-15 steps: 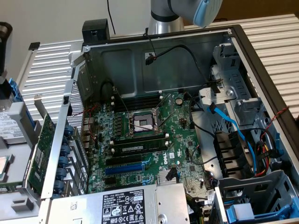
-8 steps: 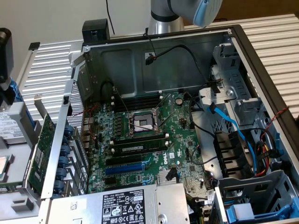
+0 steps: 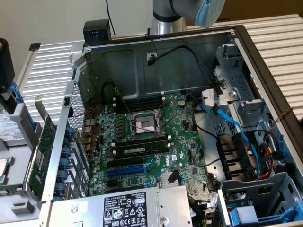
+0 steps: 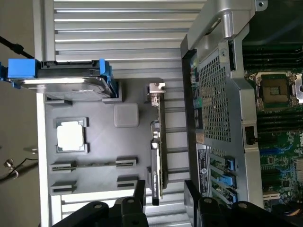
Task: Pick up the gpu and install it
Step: 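Reach for the gpu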
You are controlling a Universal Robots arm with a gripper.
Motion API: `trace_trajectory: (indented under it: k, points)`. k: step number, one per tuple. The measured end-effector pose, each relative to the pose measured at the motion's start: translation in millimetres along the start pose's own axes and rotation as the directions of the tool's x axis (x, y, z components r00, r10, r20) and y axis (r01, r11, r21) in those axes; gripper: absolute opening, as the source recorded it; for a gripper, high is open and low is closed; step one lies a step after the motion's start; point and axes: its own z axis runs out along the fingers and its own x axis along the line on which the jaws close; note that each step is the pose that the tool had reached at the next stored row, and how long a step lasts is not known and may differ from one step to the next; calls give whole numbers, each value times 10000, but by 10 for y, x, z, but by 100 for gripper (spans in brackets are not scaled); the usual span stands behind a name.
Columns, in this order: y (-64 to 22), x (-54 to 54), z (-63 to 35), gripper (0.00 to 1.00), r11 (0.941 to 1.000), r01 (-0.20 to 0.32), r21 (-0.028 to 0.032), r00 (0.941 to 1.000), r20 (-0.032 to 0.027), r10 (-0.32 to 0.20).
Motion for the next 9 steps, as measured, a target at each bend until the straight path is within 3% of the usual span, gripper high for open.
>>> trace_trajectory:
  k: [4,9]
  points:
    - [-3,1,2,45,10000,-2,1,10000,-1,2]
    - [-150,-1,81,45,10000,-3,-23,10000,24,3]
